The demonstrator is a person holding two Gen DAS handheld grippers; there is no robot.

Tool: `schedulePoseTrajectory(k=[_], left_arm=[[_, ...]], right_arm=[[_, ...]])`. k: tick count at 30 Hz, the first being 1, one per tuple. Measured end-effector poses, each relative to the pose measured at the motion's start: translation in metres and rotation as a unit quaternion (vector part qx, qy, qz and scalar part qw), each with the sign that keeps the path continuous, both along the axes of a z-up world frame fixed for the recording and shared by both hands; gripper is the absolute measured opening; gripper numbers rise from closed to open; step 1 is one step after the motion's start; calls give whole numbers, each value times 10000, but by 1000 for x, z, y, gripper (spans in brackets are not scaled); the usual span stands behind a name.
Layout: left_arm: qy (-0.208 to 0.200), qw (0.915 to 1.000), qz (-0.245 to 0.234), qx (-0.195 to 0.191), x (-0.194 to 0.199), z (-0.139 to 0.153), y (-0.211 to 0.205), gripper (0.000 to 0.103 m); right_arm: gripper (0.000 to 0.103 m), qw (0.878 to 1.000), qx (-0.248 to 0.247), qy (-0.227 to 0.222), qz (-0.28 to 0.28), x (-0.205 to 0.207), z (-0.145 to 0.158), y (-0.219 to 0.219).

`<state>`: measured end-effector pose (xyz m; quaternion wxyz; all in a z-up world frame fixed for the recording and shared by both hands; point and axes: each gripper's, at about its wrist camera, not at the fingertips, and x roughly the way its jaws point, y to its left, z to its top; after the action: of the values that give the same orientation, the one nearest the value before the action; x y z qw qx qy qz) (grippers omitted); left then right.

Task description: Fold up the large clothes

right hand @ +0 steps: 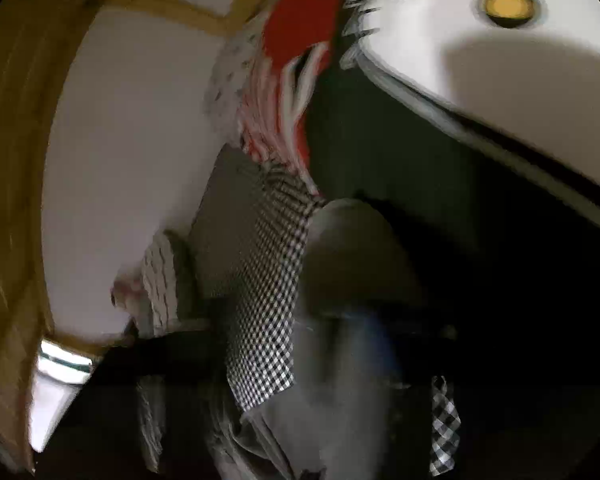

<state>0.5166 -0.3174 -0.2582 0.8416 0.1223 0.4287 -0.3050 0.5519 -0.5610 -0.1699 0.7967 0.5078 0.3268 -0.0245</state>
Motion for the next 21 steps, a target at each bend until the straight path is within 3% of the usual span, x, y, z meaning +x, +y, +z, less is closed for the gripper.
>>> schedulePoseTrajectory(k=[1, 3, 5, 7, 9, 11, 12, 13, 14, 16, 21], left_arm=[[4, 10000, 62, -55, -2, 3, 4, 65], [-56, 9992, 222, -339, -3, 12, 18, 87], [-187, 9946, 587, -834, -1, 22, 41, 92], [-50, 9901, 909, -1069, 7, 22, 61, 94], [356, 9865, 1198, -1060, 18, 12, 82, 94], [510, 9811, 1445, -1179, 19, 11, 105, 94], [421, 9799, 1540, -1199, 16, 15, 113, 94], [299, 9800, 1639, -1087, 14, 17, 115, 94], [23, 9804, 1803, -793, 9, 19, 118, 94], [-189, 9788, 1816, -931, 6, 22, 124, 94], [121, 9795, 1821, -851, 8, -2, 128, 94]], right_arm=[[19, 9998, -167, -115, 42, -2, 6, 4], [19, 9962, -715, -488, 66, -12, 28, 14], [19, 9918, -944, -859, -54, -28, 46, 15], [19, 9883, -1070, -1066, -202, -37, 61, 7], [19, 9902, -1045, -914, -174, -33, 66, -2], [24, 9969, -672, -403, 82, -28, 55, -7], [36, 9976, -585, -360, 111, -33, 52, -6], [81, 9983, -478, -299, 135, -41, 47, -3], [97, 9991, -304, -290, 96, -48, 41, -2], [97, 9991, 298, -297, 40, -54, 24, 0], [97, 9941, 1010, -394, 100, -34, 8, -4]])
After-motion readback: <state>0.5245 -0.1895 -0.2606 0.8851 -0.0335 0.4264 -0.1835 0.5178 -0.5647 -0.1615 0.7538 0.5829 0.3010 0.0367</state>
